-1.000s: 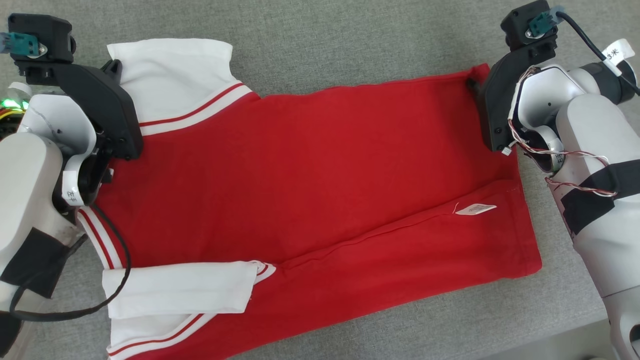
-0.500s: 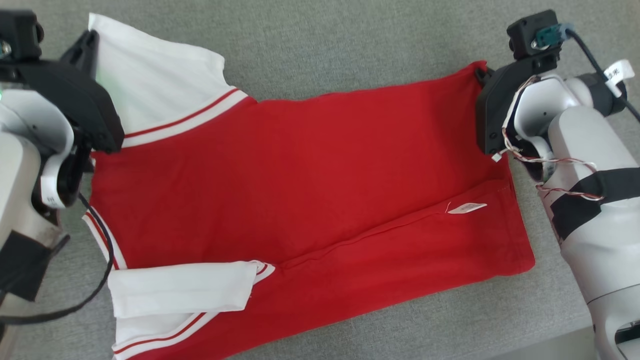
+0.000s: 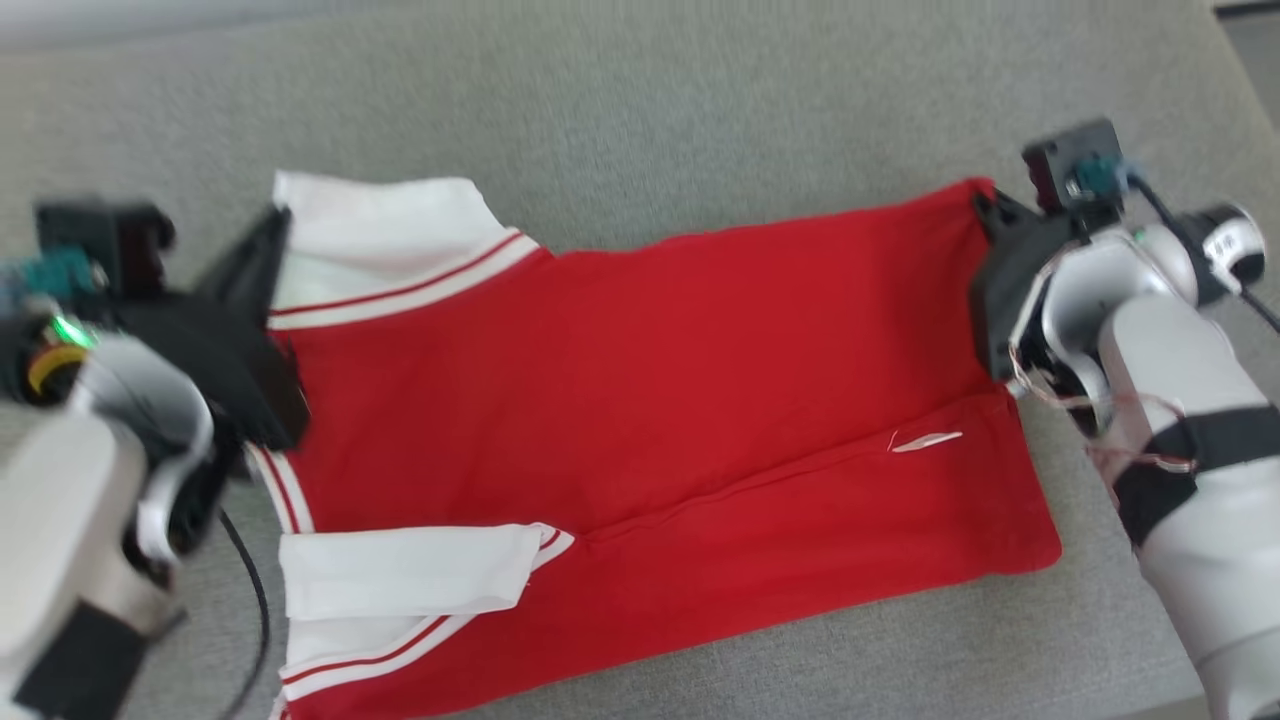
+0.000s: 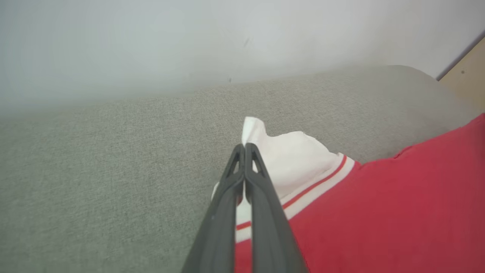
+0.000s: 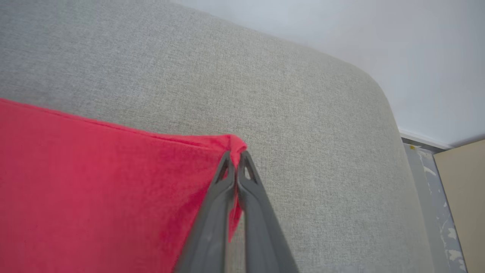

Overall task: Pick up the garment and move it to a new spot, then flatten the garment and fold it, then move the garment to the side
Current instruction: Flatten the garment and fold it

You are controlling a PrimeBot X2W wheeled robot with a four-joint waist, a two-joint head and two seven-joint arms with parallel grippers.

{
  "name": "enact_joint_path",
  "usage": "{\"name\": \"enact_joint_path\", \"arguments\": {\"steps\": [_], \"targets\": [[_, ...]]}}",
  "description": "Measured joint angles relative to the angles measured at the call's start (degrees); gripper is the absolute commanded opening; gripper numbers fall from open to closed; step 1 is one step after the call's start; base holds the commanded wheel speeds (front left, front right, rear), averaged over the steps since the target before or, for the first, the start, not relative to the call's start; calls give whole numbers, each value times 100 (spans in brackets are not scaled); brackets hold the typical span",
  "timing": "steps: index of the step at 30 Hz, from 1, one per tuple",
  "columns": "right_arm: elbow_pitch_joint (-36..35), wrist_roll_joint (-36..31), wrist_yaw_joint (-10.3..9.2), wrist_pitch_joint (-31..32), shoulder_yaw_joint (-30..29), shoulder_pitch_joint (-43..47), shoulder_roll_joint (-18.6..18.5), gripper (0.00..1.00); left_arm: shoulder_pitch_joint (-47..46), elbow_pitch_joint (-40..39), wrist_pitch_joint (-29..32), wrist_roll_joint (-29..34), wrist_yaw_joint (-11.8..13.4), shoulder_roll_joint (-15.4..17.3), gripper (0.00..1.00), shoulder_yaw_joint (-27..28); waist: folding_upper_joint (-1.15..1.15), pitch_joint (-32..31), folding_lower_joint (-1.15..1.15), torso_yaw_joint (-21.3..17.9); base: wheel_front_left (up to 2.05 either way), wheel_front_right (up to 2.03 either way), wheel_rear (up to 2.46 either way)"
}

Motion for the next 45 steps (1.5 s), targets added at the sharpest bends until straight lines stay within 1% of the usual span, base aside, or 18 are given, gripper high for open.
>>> {"name": "enact_joint_path", "arguments": {"steps": [6,8,12,15,20,30,33,37,41,42,43,44,45], "targets": [[224,-229,0,-367,-45,561,-67,0,891,-411,-283,-179,105,-108,0,-23,0,-432,0,138,0,0,0],[256,-296,0,-503,-41,655,-112,0,1198,-549,-450,-293,183,-155,0,5,0,-558,-1,195,0,0,0],[341,-388,0,-700,-10,855,-166,0,1882,-764,-712,-401,233,-198,0,-7,0,-767,-1,328,0,0,0],[360,-493,0,-864,64,908,-220,0,2213,-933,-905,-427,293,-267,0,-14,0,-871,-1,442,0,0,0],[466,-532,0,-912,197,1062,-230,0,2711,-1113,-1095,-481,386,-363,0,-66,0,-985,-1,606,0,0,0],[572,-624,0,-831,525,1257,-421,0,3313,-1148,-1326,-699,412,-670,0,-232,0,-1227,0,745,0,0,0],[566,-614,0,-856,579,1351,-477,0,3435,-1147,-1429,-753,454,-730,0,-197,0,-1300,0,755,0,0,0],[503,-568,0,-937,630,1499,-610,0,3563,-1152,-1527,-795,493,-732,0,-132,0,-1391,0,764,0,0,0],[483,-520,0,-859,678,1666,-682,0,3711,-1176,-1534,-832,546,-726,0,-121,0,-1476,0,761,0,0,0],[471,-508,0,-850,694,1690,-693,2,3738,-1183,-1534,-835,564,-727,0,-127,0,-1490,0,757,0,0,0],[454,-489,0,-851,710,1714,-698,38,3755,-1185,-1533,-836,586,-728,0,-135,0,-1497,0,751,0,0,0],[445,-447,0,-836,714,1741,-698,92,3776,-1184,-1532,-836,586,-731,0,-146,0,-1502,0,745,0,0,0],[441,-428,0,-836,721,1762,-698,100,3800,-1178,-1533,-836,589,-735,0,-157,0,-1506,0,737,0,0,0]]}}
